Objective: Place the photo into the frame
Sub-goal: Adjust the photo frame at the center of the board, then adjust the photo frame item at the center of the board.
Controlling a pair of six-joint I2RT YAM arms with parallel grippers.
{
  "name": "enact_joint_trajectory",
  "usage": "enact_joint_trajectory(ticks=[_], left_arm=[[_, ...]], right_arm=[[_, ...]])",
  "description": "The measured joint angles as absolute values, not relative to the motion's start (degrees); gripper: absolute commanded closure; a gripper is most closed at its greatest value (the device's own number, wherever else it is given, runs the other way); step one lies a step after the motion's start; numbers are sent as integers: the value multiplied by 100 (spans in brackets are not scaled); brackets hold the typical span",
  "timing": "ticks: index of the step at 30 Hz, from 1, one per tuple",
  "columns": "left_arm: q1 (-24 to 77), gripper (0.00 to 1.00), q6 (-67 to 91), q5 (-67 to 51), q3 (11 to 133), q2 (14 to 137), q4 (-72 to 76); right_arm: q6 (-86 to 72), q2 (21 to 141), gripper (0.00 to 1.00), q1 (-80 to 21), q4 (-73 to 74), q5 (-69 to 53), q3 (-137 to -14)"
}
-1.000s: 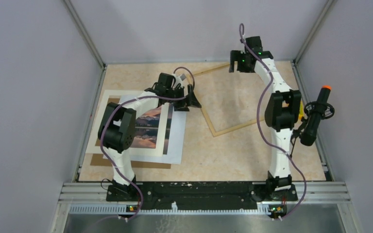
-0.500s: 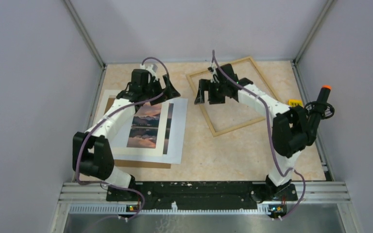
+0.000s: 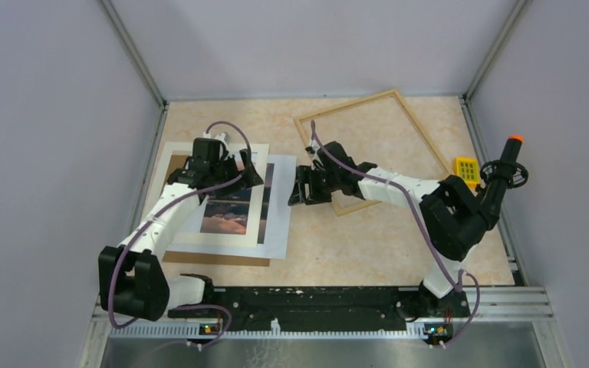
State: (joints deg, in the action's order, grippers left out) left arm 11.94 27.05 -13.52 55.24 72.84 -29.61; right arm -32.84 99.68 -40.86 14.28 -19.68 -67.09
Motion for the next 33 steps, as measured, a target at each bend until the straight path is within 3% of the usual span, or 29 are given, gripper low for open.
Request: enact_joint_trajectory(ticks=[5,9,12,21,26,33], left_arm=[[613,2,2993,-1503,4849,7343,-2655],[429,2,3361,-1833,4239,7585,-2285],[432,2,3601,-2075,3889,7800,-2091],[336,2,3900,-2362,3544,7701,-1601],[235,2,3865,-2530,3535,7767,-1570],[189,2,3706,-2718,3594,7891,-1562]], right_arm=[[-3920,10628,34,-4086,222,-2231,-6827],[-4069,11651,42,-3977,-395,-2246,-7889],[-4219,12540,43,-3835,-598,-2318,-8971],[-4257,14451,42,-3343,-10,-2305,-11703],[-4355,15504,48,-3210,451,-2504,-13179],[-4438,15675,47,-3479,729,-2408,-13544]])
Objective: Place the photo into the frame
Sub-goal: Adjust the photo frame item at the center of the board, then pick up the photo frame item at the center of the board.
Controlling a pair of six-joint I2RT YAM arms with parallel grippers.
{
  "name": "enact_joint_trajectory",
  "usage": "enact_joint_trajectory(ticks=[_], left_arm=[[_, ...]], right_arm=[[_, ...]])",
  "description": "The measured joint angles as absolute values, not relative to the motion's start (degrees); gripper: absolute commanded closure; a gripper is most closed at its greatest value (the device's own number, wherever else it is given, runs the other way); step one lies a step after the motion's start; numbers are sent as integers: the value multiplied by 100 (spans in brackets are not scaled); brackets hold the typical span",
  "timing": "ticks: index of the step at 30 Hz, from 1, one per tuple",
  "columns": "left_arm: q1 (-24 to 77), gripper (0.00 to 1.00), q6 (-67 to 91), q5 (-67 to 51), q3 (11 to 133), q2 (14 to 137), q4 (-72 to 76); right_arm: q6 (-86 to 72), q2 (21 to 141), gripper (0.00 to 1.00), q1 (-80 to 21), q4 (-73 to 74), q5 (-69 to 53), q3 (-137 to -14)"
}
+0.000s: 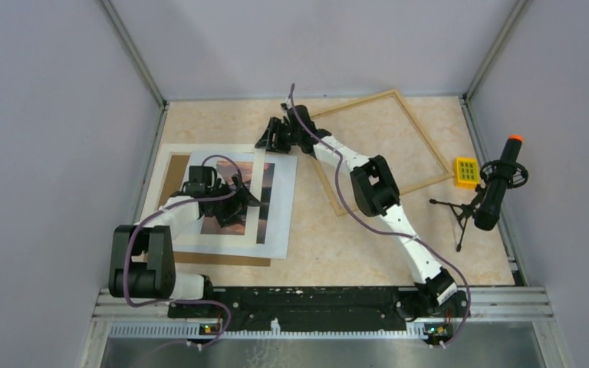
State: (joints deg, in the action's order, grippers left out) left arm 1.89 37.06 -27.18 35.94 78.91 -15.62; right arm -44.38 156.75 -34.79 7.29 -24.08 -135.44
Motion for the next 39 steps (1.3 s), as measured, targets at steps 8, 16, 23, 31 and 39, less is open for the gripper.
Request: enact_joint_trajectory(ticks=[8,16,23,31,39], left_arm=[[191,3,3306,-3089,3868,8202,-1619],[191,5,3083,-4075,4438,9100,-1459],[189,5,3242,-4825,4316,9214,-840],[193,6,3612,-5760,4112,9216,12],[215,6,3883,-6093,4021,9174,336]], right_arm=[[-4939,15504,46,-3833,-108,-2460,-12879],[-5502,14805,41,-3542,-784,-3094,-11426],[-4941,13531,30,-3293,-261,-3413,-9931],[-4941,12064,32,-3299,-1179,-3778,-7487],[-6504,12302,38,-3944,-3430,-4029,-6523]])
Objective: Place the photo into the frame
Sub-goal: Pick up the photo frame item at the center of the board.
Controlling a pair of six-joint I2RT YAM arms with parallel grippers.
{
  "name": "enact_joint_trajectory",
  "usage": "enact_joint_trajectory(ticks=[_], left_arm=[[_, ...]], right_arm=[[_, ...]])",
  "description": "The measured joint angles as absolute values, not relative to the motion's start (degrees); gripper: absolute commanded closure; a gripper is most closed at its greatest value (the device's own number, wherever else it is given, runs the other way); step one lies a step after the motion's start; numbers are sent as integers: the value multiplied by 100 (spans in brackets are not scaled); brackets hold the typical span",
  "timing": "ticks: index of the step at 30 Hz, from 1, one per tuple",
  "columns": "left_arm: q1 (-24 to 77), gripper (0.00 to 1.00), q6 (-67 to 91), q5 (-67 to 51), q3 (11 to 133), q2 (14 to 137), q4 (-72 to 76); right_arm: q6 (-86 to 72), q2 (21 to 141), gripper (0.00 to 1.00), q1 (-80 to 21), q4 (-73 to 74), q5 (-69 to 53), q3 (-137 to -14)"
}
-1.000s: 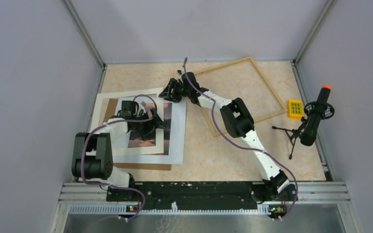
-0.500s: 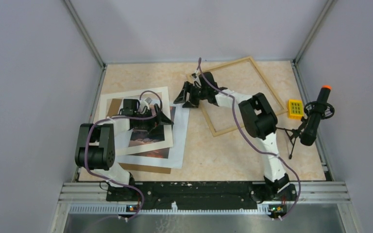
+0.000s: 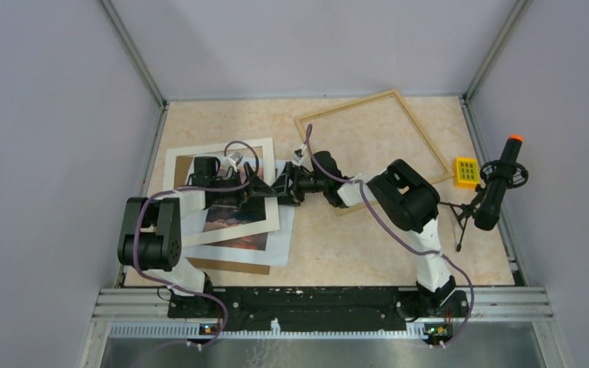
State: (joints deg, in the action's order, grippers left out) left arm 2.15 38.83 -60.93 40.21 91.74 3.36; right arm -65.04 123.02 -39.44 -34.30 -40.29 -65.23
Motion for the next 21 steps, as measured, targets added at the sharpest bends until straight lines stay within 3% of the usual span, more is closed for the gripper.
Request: enact_joint_trajectory(ticks=[3,7,10,16,21], left_arm=[[233,6,3892,-6125,3938,9041,338],[263,4,3883,-6154,3806,8731,309],[338,2,3717,-6147,3820,8442,60],[467,2,2816,-5039,4657,7382,-1616],[489,2,2272,-3946,6073,6379,-2274]], right_arm=[[-6890,12396,47,-4101,-4012,-3966,-6554],[-7109,12648,80,-4099,-4182,-3765,-6897],[-7148,12790,100,-4071,-4115,-3599,-7177],[-6283,12514,100,-3874,-2821,-3531,-7437],[-5365,11465,100,-3216,-1052,-4178,-7830]])
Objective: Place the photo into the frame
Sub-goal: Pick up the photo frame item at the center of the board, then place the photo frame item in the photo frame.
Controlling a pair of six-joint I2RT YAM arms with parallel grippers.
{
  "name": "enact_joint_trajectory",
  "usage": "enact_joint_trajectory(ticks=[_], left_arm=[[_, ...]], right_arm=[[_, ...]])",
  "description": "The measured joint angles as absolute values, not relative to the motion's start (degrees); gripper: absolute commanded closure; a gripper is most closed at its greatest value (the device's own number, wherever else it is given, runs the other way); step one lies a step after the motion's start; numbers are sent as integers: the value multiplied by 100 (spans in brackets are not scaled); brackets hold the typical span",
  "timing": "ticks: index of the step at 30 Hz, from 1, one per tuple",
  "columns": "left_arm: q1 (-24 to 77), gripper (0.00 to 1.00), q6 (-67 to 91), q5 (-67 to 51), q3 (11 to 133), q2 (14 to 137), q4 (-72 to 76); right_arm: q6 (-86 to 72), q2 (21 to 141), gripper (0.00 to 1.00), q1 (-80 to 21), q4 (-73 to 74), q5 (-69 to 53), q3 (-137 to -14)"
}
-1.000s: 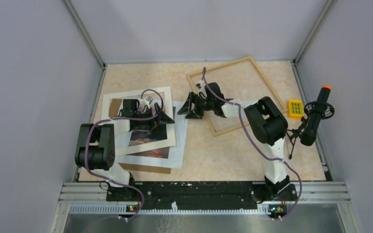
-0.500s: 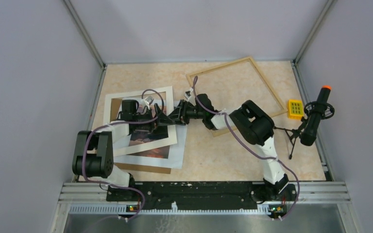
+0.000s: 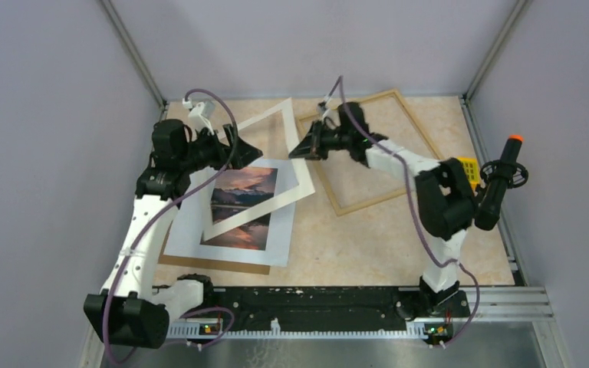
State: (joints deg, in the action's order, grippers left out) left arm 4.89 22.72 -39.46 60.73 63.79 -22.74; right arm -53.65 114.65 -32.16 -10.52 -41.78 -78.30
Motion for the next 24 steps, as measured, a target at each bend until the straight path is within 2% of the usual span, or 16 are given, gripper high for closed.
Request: enact_joint_trajectory(ticks=[3,6,9,11,16,19,24], left_arm=[[556,2,2132,-3603,6508,6195,-2368],[692,2,2062,-3415,6569,6211,-2517],[854,2,1966,-3229,6569,6344,-2746],[943,2,1935,-3175,6569,6436,-2842],[1122,2,1933,-3162,6569,6543,-2867],[1214,2,1933,-3162,6569,6578,-2864],[1238,2,1931,-3111,6514,6622,-2851]], right_arm=[[-4735,10503,100,-2563,370,-4560,-8405],[-3667,10079,100,-1879,2394,-4628,-10090],[-2386,10068,100,-1326,4447,-3717,-12342],[-1756,9852,100,-1205,5120,-2895,-13054],[-460,9225,100,-1544,5961,-1243,-13465],[495,9511,100,-2261,6169,121,-13996],[1802,10283,100,-3570,6066,2329,-13388]])
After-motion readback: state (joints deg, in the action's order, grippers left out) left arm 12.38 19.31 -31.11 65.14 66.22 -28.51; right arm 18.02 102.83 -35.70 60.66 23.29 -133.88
